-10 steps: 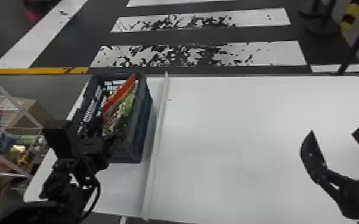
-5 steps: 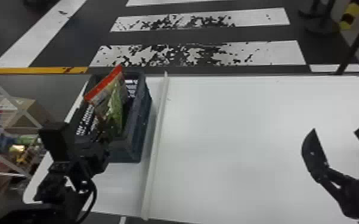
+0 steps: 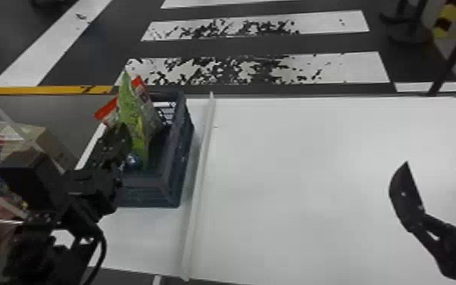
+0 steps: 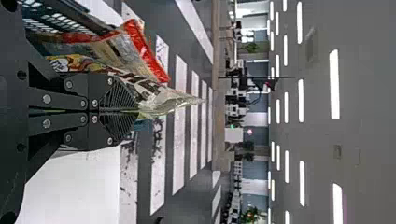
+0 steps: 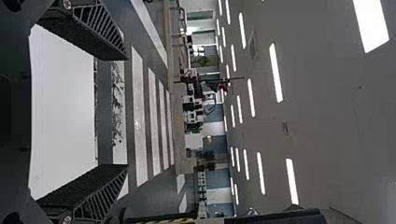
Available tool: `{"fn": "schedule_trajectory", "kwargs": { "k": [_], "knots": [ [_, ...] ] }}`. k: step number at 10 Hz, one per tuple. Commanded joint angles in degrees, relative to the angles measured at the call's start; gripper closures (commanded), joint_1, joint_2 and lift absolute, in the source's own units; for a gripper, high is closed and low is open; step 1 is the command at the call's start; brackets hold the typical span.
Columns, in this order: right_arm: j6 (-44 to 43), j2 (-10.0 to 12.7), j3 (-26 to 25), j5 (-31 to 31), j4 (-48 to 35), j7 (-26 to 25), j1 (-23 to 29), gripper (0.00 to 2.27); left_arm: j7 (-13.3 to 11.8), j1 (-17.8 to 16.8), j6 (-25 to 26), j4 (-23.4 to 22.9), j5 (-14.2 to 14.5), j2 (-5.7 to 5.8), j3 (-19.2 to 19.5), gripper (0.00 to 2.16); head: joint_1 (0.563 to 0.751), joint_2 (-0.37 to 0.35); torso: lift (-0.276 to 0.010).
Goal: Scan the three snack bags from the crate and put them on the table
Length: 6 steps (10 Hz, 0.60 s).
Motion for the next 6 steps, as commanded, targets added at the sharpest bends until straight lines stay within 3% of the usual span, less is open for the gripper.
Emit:
{"fn": "schedule_trajectory", "kwargs": {
  "k": [1,4,6],
  "knots": [
    [-0.4,0.1,-0.1,0.0,-0.2,-0.3,0.0,0.06,-0.1,2.8,0.4,-7.0,0.4,-0.16,0.9,1.44,0.695,0.155,-0.094],
    [-1.0,0.2,-0.2,0.0,-0.8,-1.2,0.0,0.06,-1.0,4.9,3.9,-16.2,3.2,-0.51,1.9,1.44,0.695,0.132,-0.094],
    [-1.0,0.3,-0.5,0.0,-1.1,-1.9,0.0,0.06,-4.0,5.2,8.3,-19.6,7.2,-0.95,1.6,1.44,0.695,0.098,-0.094]
  ]
}}
